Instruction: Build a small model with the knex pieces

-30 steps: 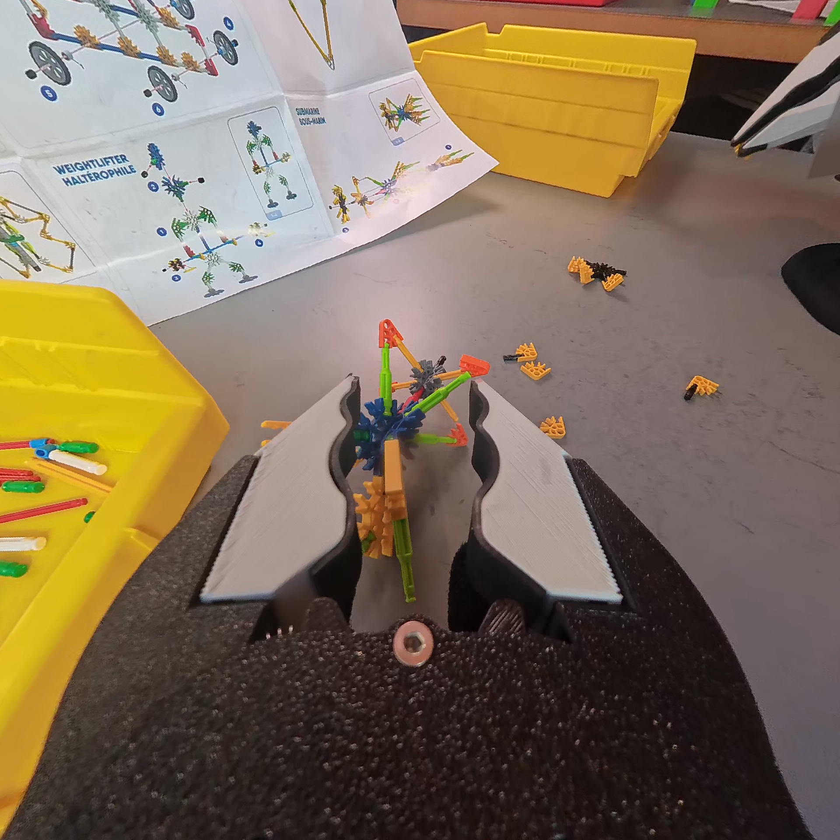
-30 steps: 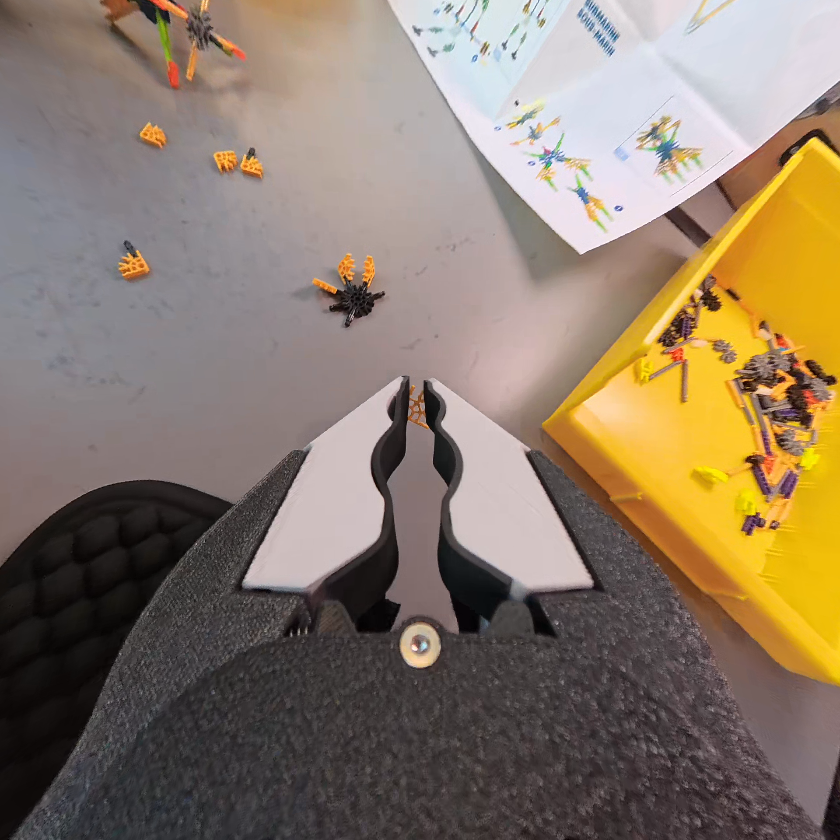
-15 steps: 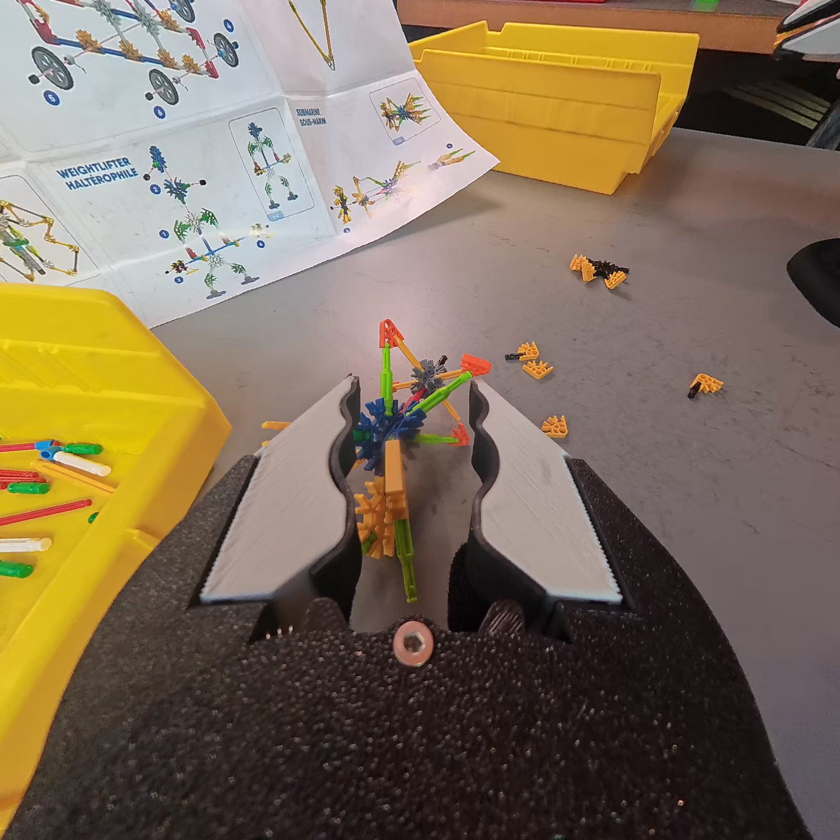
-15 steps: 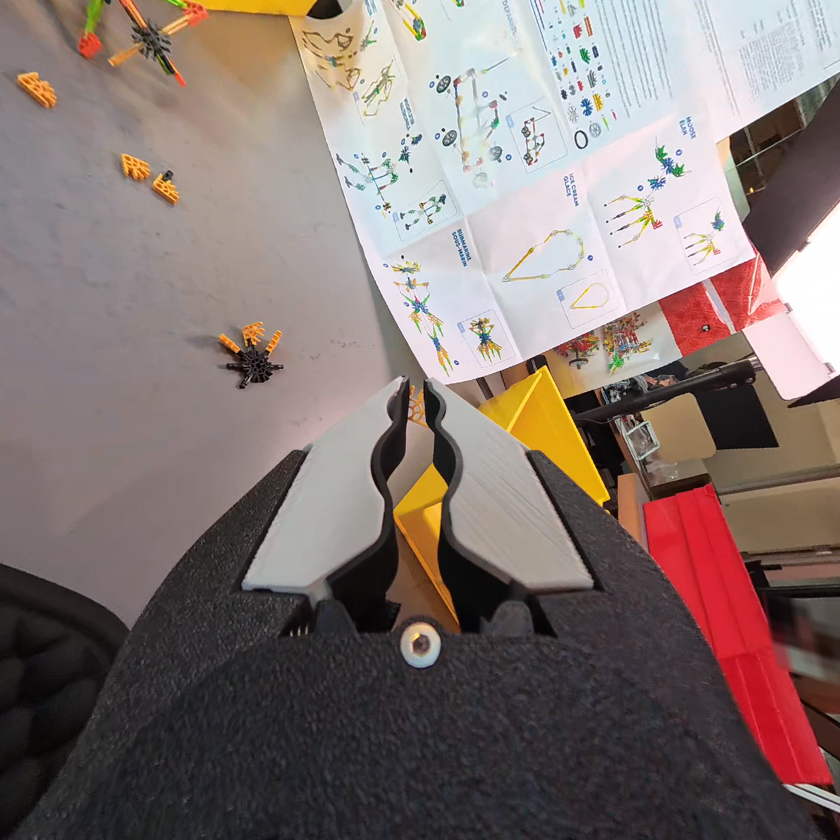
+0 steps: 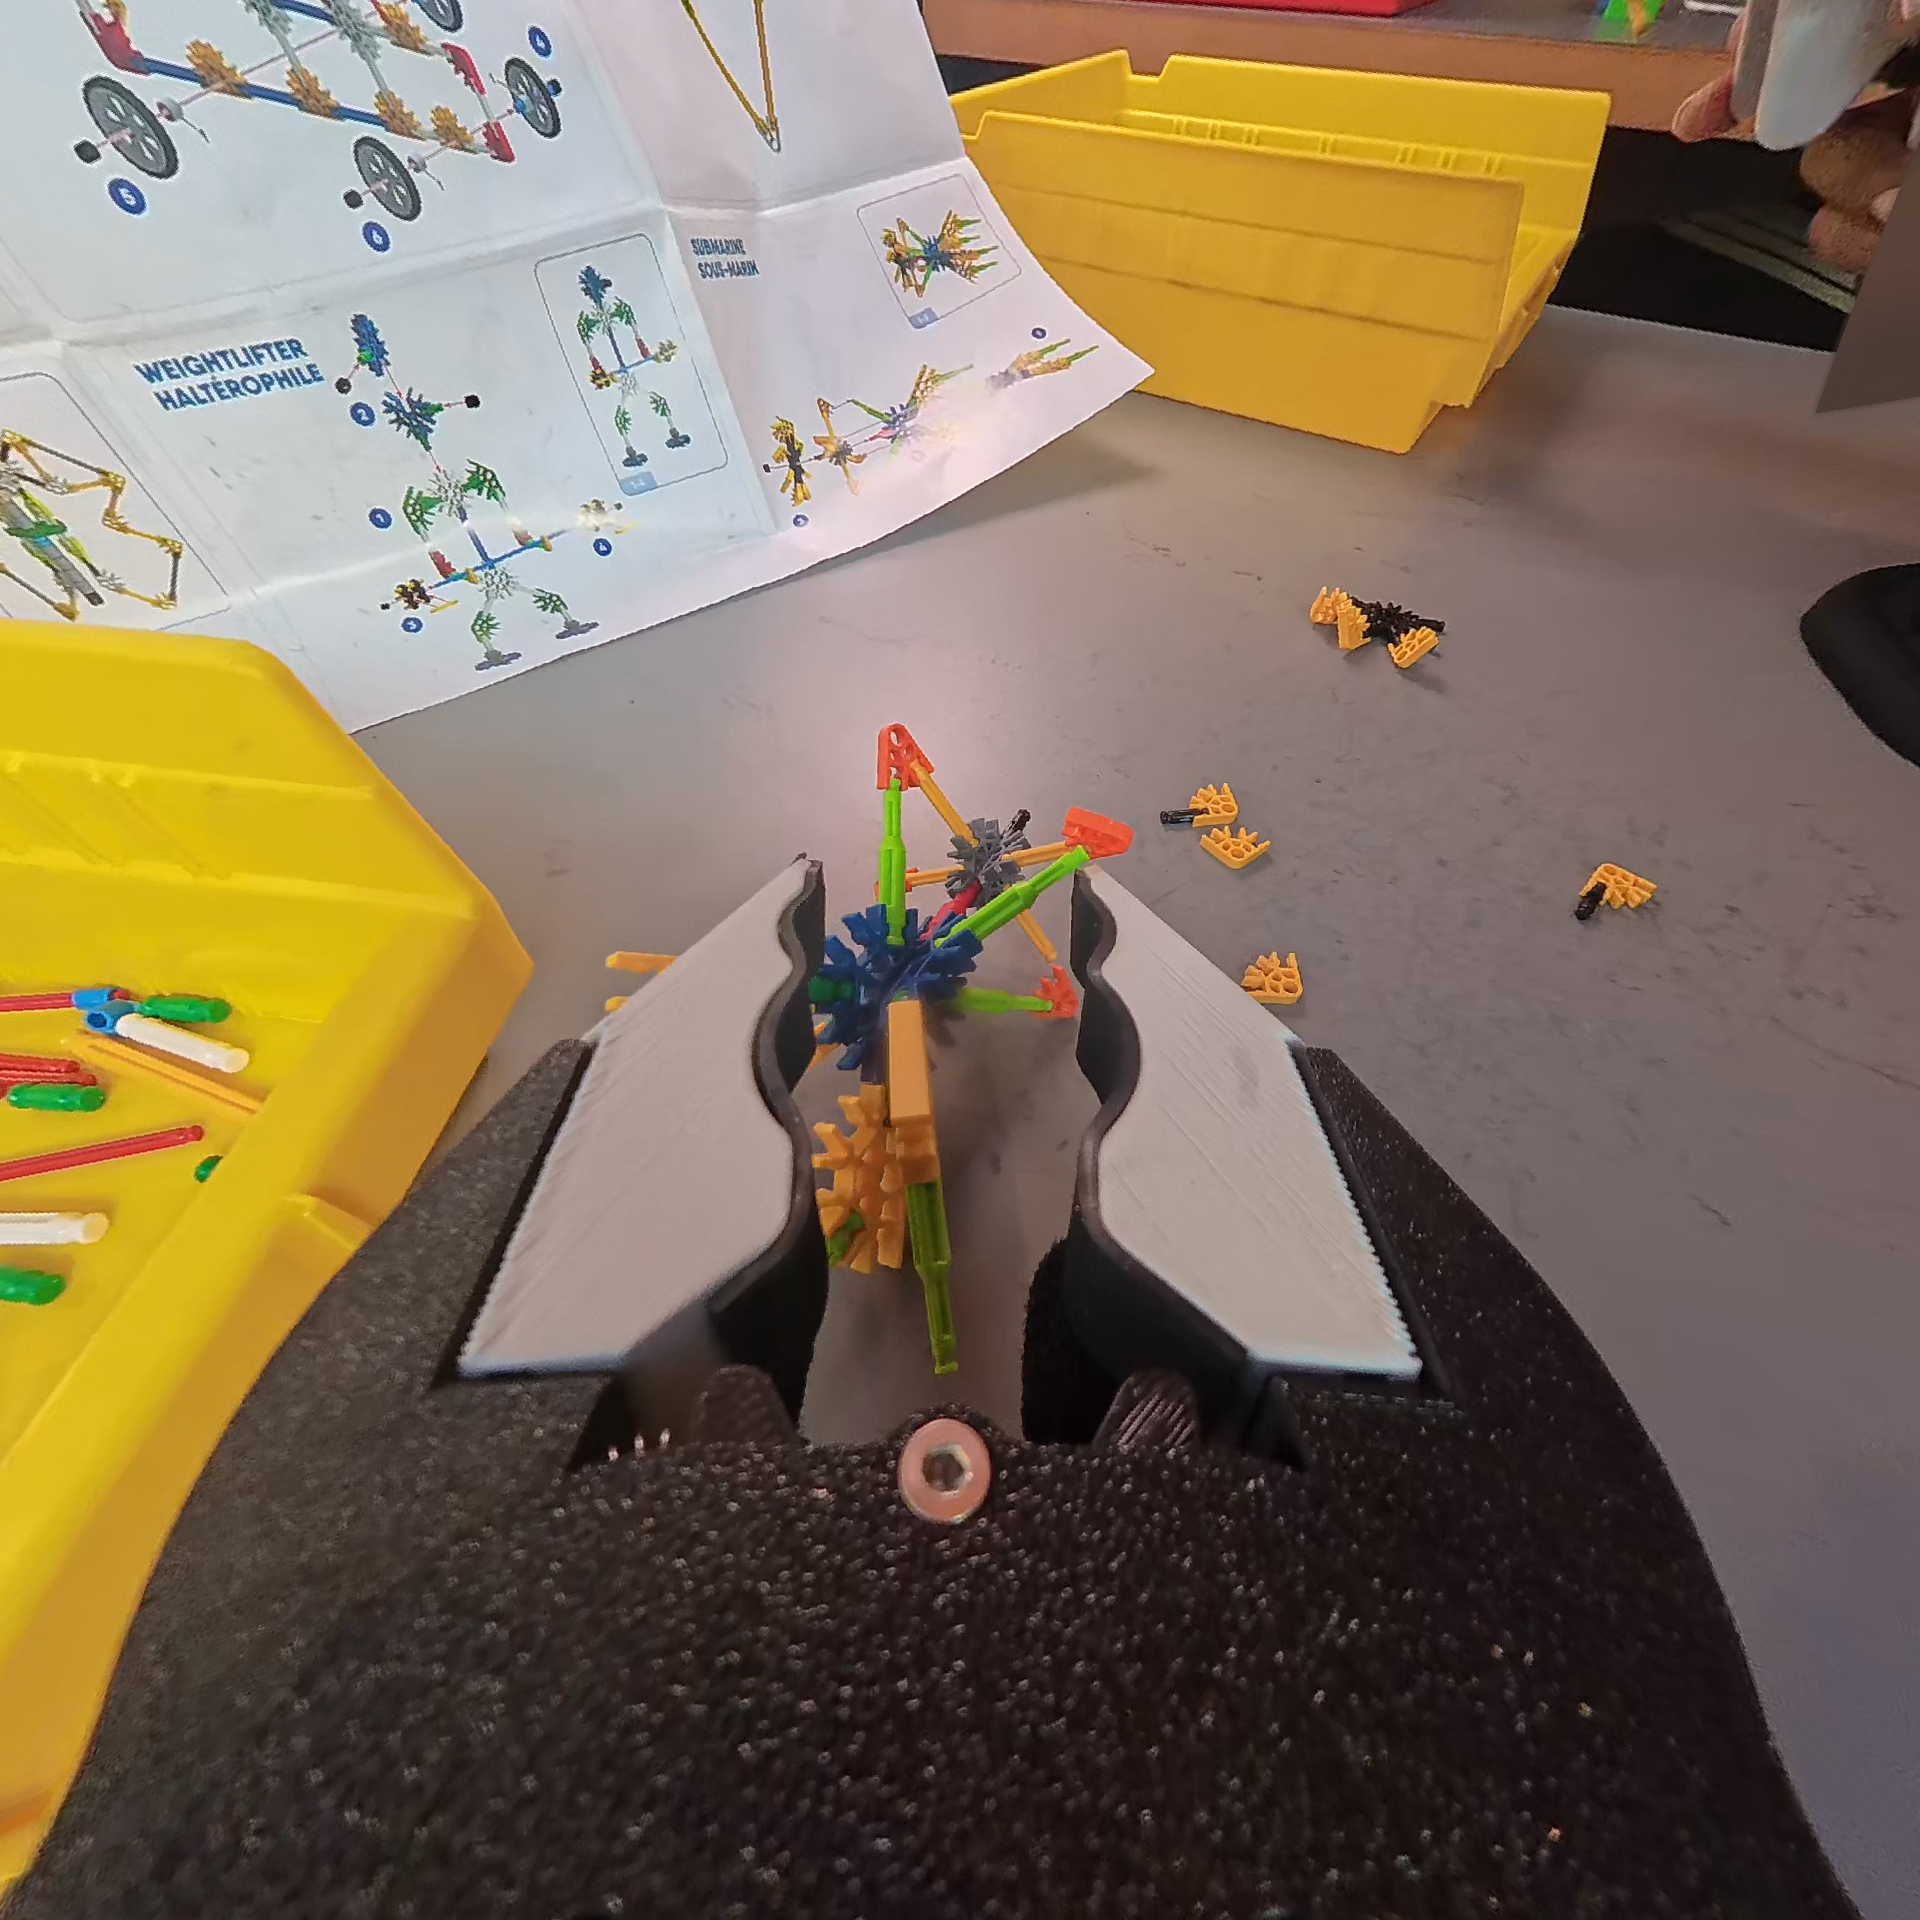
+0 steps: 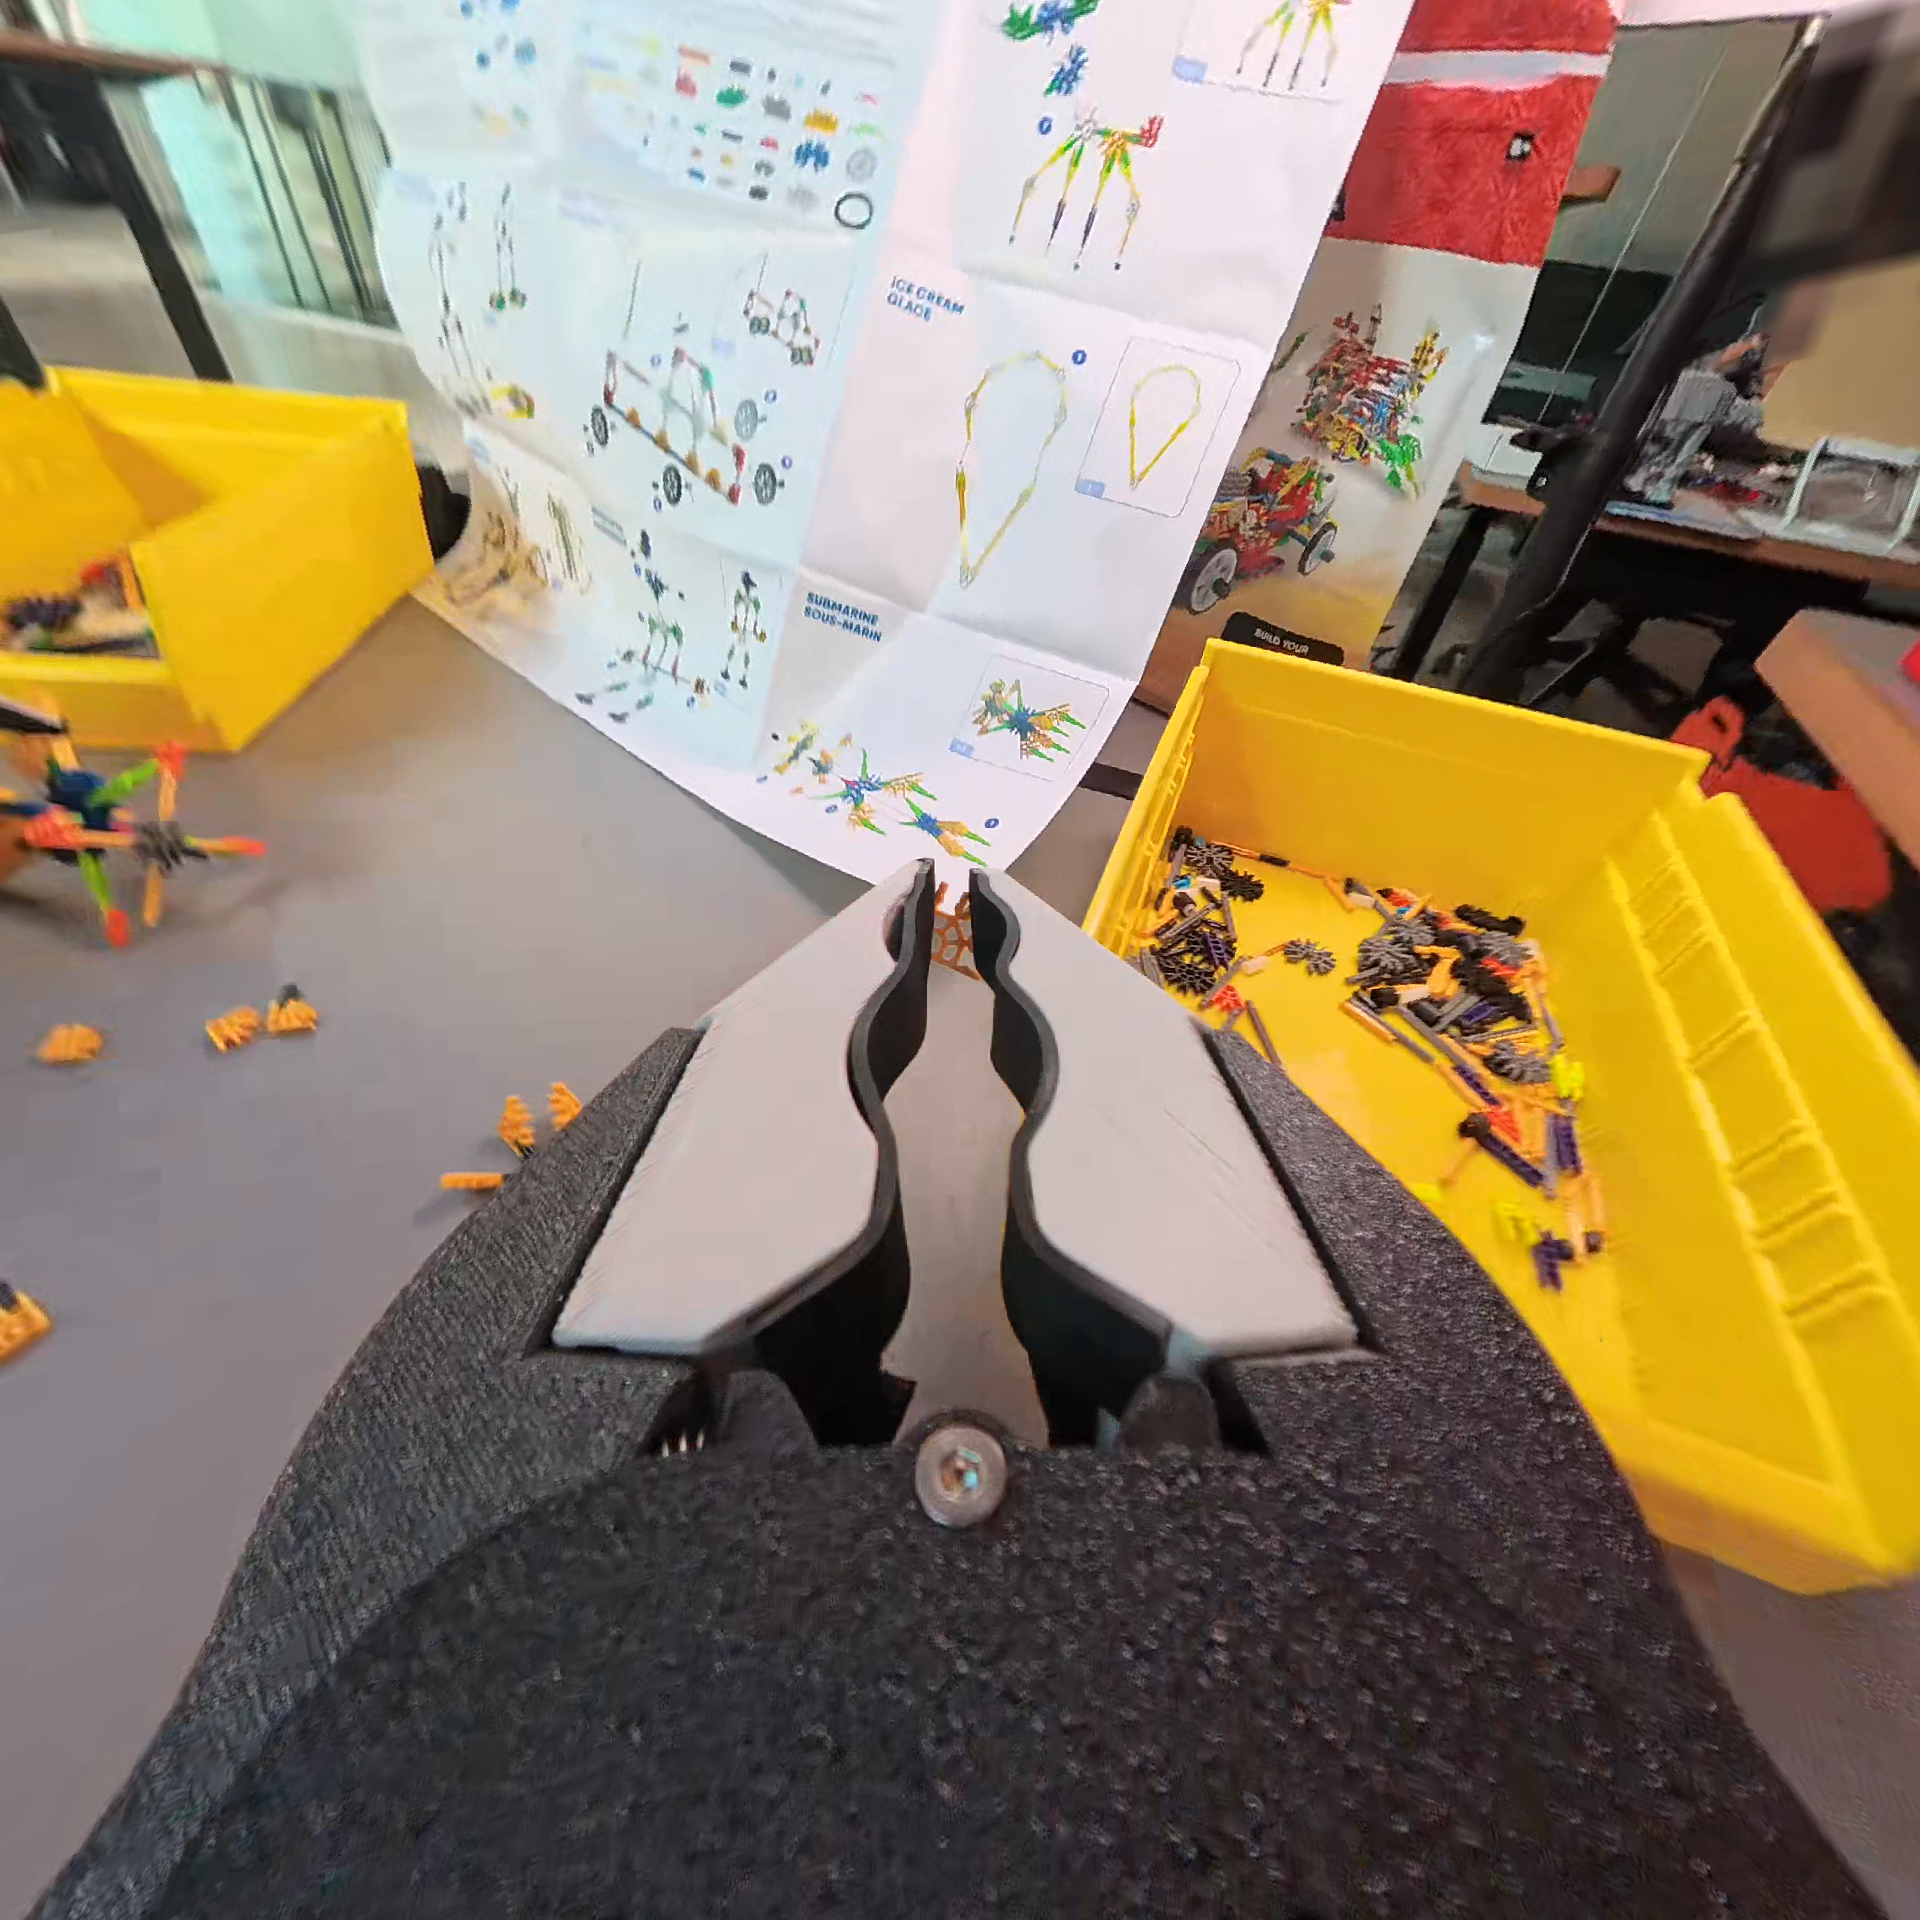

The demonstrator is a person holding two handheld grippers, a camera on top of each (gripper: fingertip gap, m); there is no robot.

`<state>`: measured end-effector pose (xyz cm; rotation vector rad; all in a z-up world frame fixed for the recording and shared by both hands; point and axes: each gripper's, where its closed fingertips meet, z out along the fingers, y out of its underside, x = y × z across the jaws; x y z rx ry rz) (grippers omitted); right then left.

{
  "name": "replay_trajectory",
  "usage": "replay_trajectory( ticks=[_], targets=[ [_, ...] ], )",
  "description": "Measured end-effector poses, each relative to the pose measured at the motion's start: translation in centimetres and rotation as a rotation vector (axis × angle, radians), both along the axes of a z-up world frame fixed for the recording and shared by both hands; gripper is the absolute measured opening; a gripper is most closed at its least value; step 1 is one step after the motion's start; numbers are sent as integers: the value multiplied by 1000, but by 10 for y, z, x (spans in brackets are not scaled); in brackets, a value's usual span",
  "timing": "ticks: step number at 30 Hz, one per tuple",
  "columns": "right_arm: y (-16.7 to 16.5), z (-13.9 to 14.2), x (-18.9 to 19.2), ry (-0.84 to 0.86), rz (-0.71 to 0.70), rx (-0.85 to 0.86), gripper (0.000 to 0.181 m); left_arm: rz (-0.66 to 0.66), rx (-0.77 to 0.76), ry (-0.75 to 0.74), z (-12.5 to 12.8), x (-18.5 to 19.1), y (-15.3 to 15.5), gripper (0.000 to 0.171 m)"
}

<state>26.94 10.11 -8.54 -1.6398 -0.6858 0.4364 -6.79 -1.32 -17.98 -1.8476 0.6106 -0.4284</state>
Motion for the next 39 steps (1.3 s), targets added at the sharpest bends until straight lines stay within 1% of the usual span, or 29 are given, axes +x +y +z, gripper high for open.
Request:
replay_trajectory(
  ticks=[2,4,11,14,17,22,26,29,33,36,39],
  targets=[
    [7,1,2,112,-14,-44,4,2,0,5,-1,0,0,47],
    [16,0,10,177,-50,-56,4,6,4,13,-1,0,0,47],
    [47,-2,51,275,-203,-51,4,25,11,19,-1,-2,2,45],
    [55,-2,70,345,-237,-63,4,42,21,19,0,-4,3,45],
    [63,-5,83,376,-238,-83,3,70,26,24,0,-7,5,45],
    [83,-9,98,332,-226,-110,4,123,24,38,-1,-14,10,44],
    [97,-3,105,335,-212,-85,4,162,30,43,-1,-20,13,44],
    [98,3,104,373,-186,-47,4,187,38,38,1,-24,14,44],
    [94,2,99,371,-145,-20,4,202,36,38,0,-26,16,42],
    [96,-7,98,320,-131,-40,4,209,39,45,0,-27,17,41],
    [105,-23,91,186,-114,-90,4,219,40,50,0,-29,19,41]
  ],
)
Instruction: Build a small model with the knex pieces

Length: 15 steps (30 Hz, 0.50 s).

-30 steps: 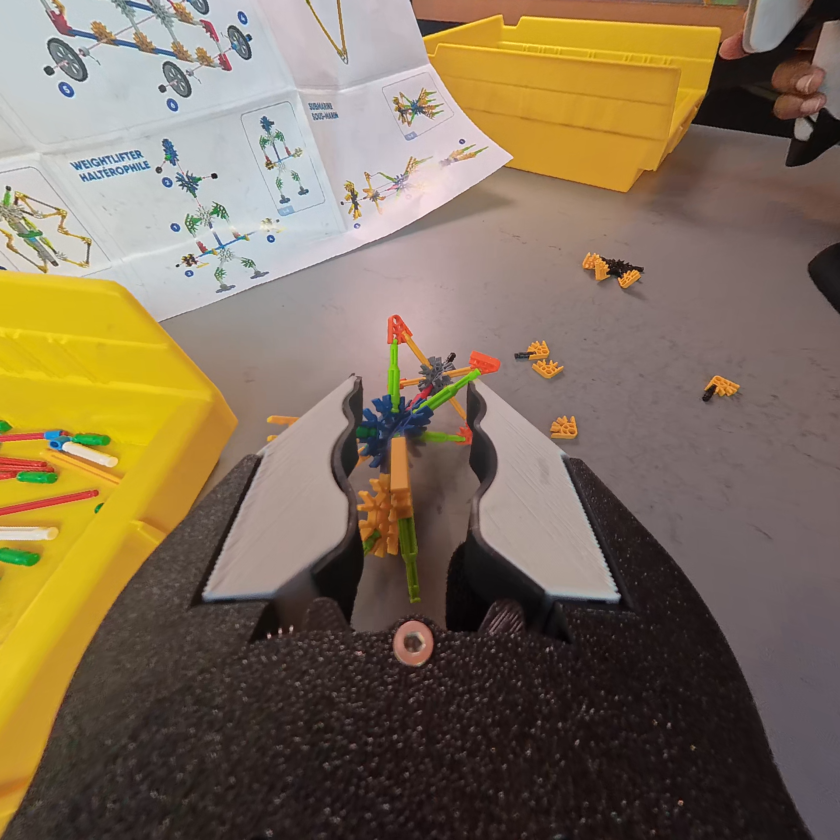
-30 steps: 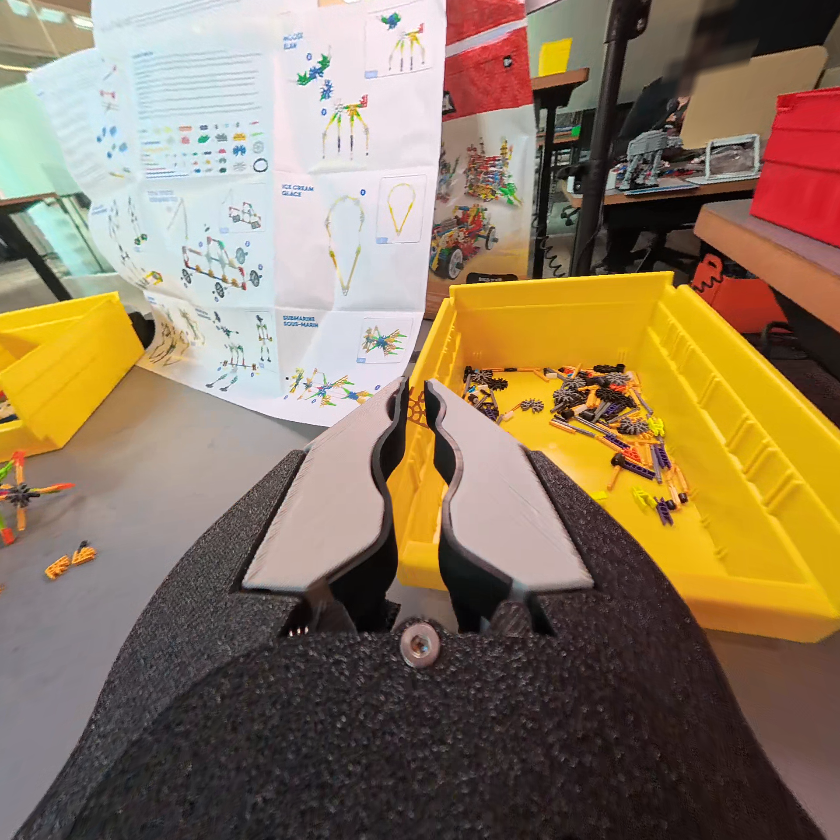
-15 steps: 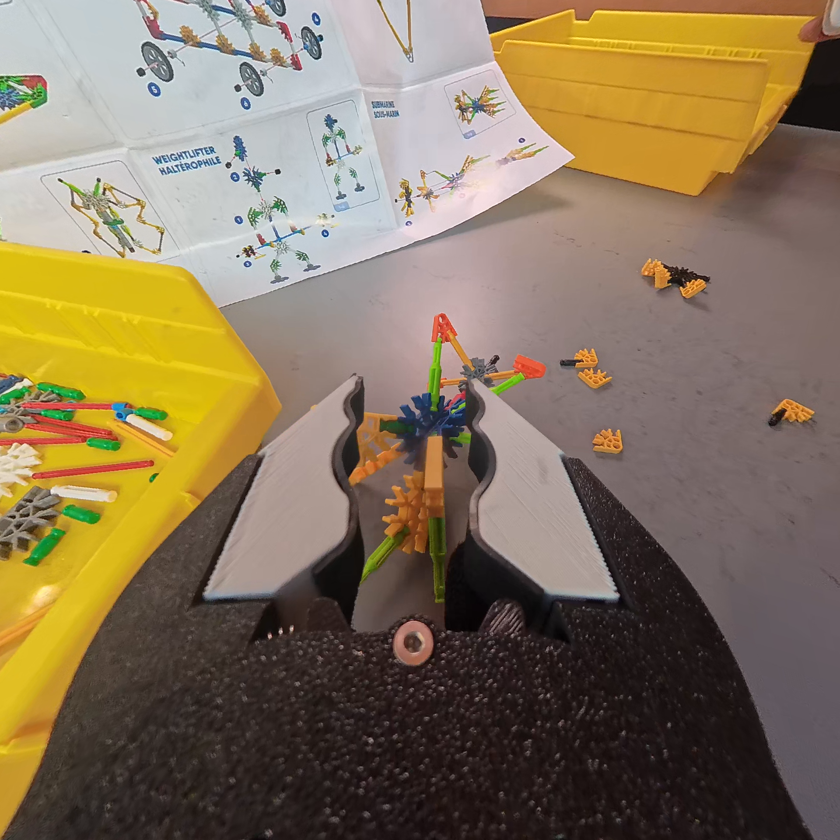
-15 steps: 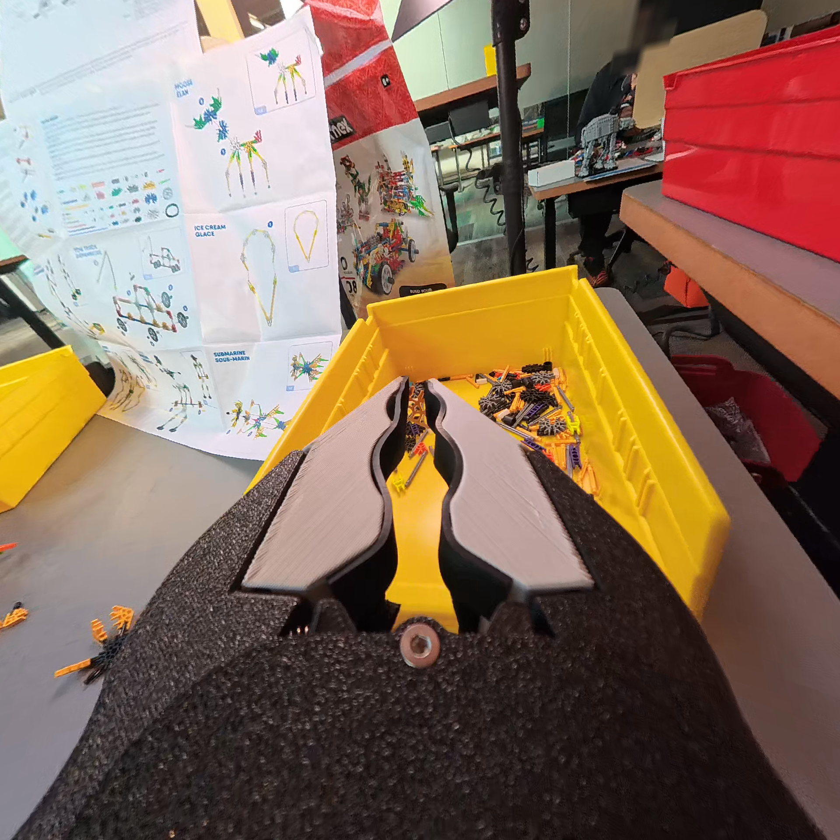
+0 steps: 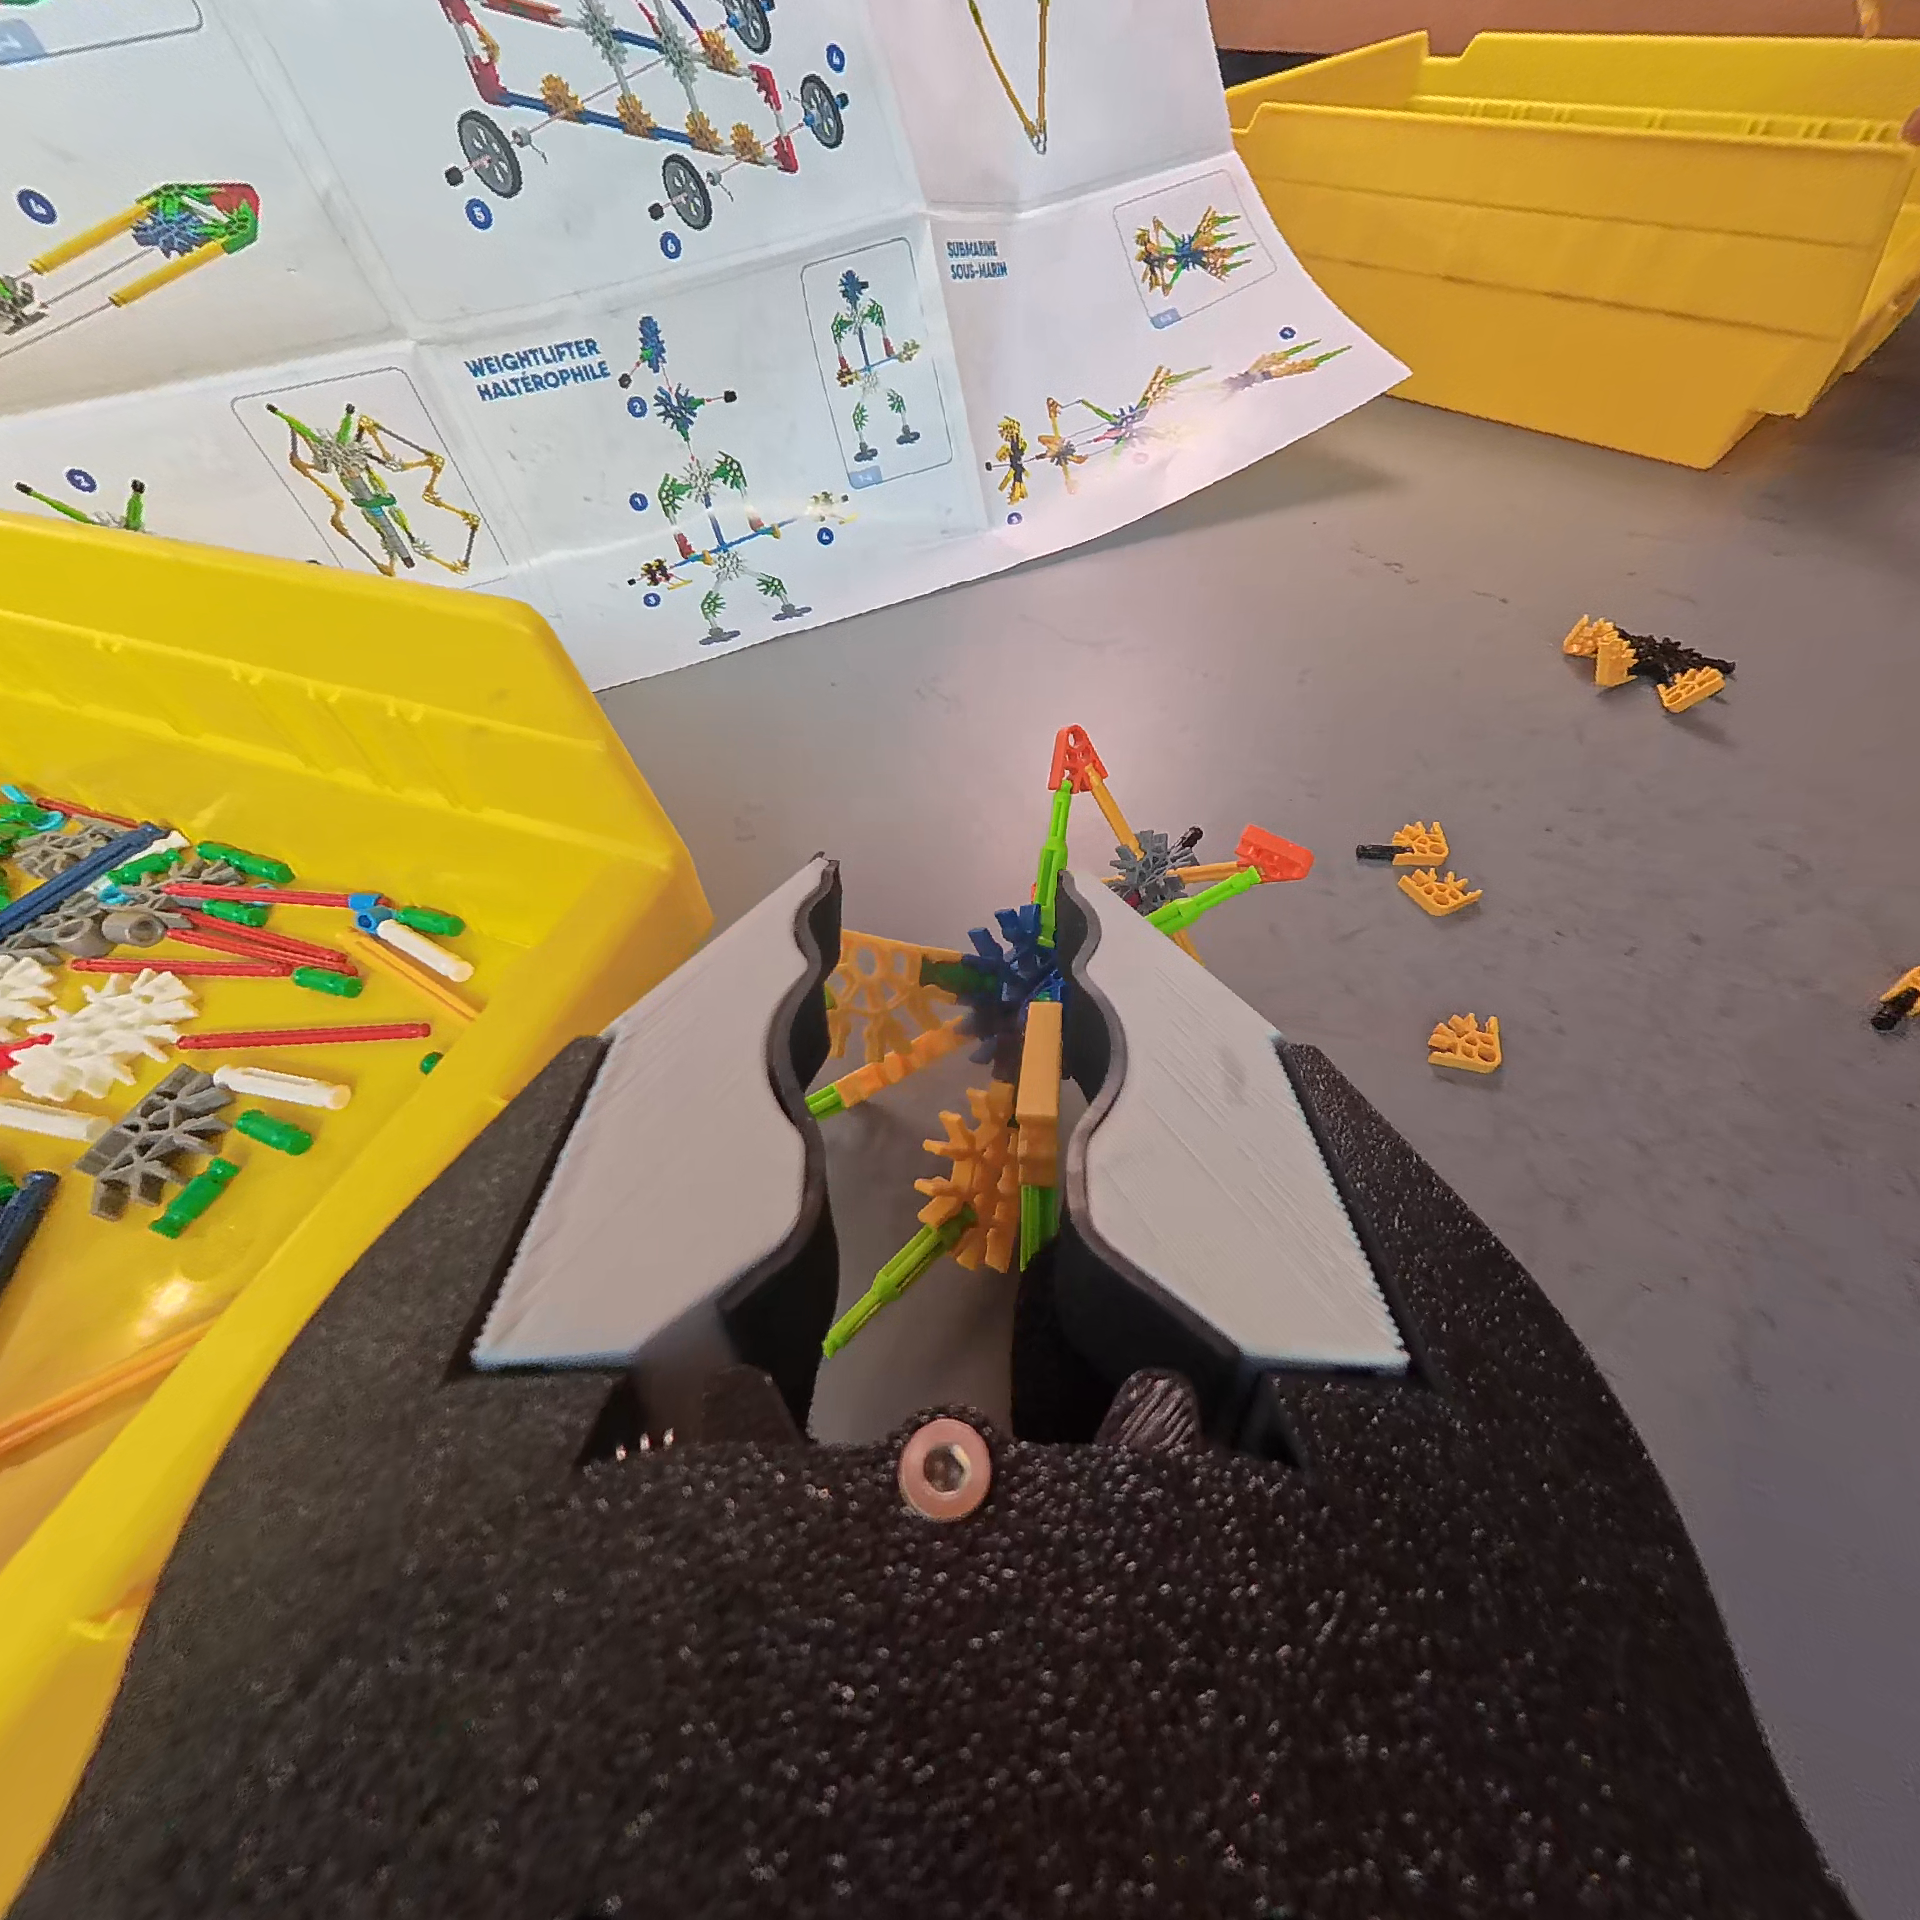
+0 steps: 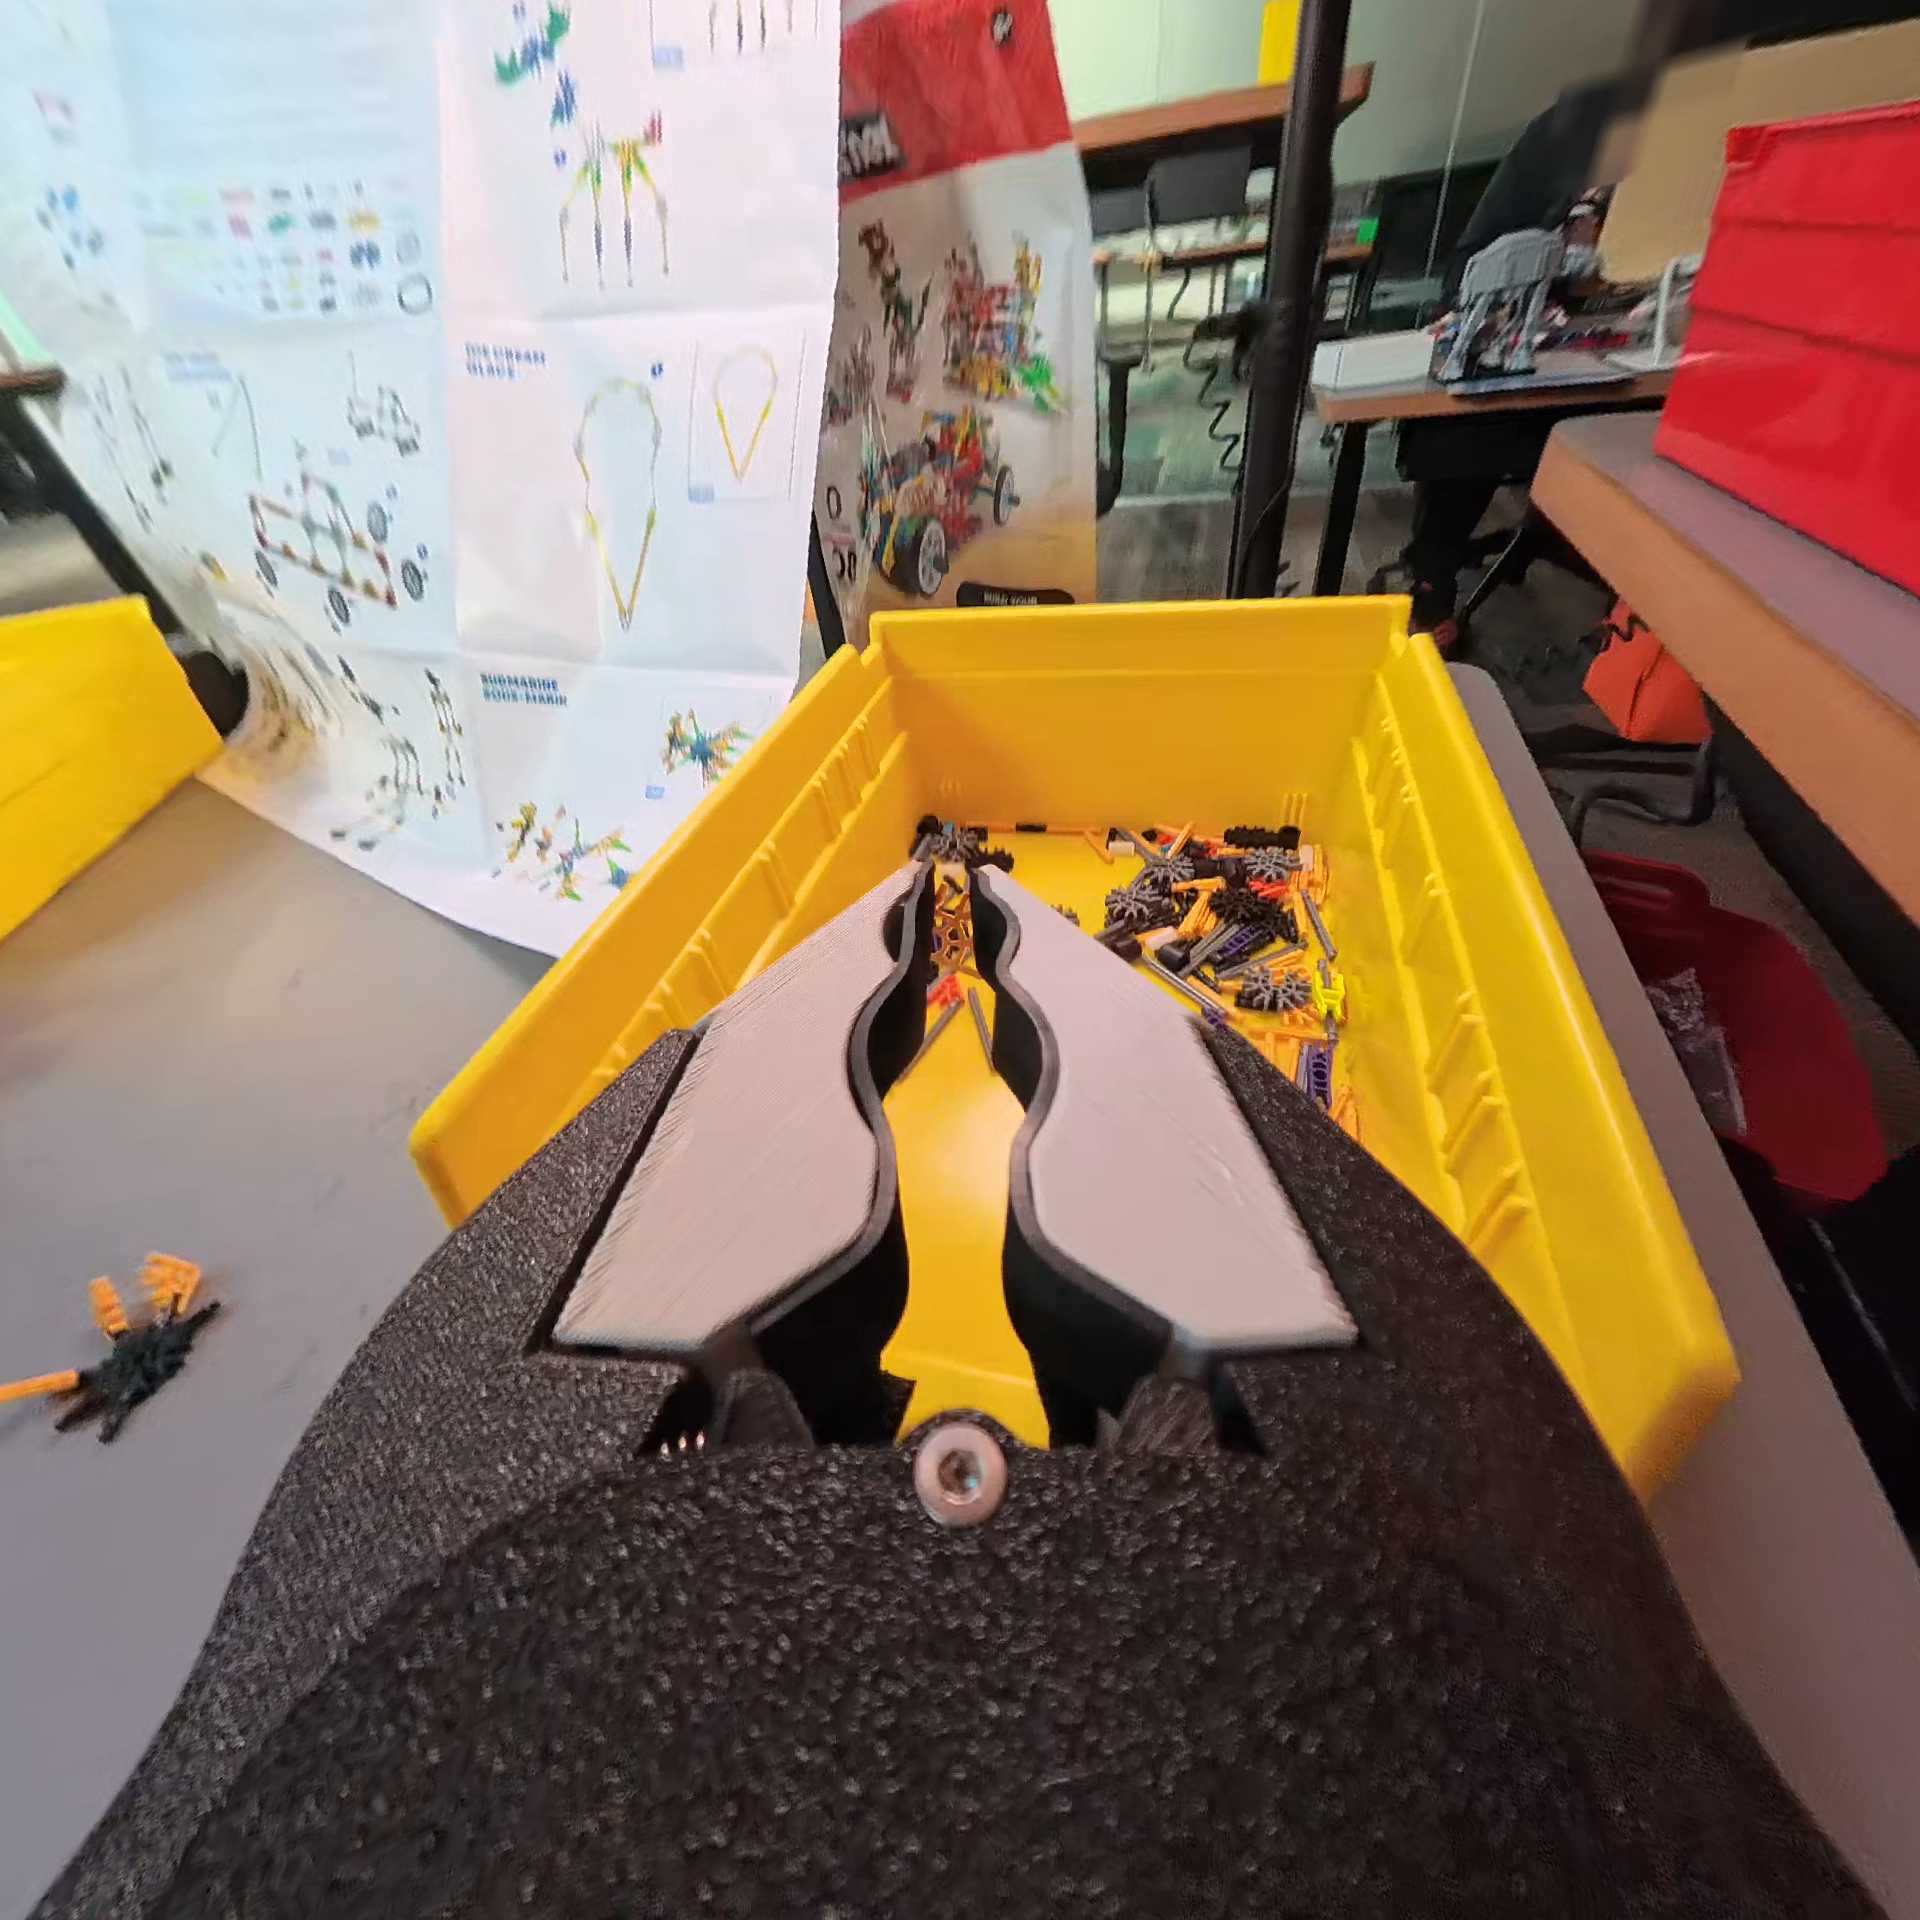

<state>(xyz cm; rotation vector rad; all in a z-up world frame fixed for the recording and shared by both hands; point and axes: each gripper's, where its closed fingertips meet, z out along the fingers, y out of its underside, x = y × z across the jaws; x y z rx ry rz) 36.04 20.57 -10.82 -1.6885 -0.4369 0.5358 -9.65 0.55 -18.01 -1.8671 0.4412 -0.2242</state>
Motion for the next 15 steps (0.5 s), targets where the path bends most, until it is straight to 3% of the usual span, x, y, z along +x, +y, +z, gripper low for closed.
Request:
replay_trajectory(
  ticks=[3,5,9,15],
  targets=[
    [10,-23,-14,-226,58,-87,6,3,0,7,-1,0,2,41],
    [24,-24,-14,-316,17,-60,11,4,-1,10,-1,-1,3,41],
    [39,2,-17,-217,-45,12,28,5,9,11,0,-1,2,40],
    [10,42,-31,-127,39,132,24,-13,4,1,0,1,1,41]
  ],
)
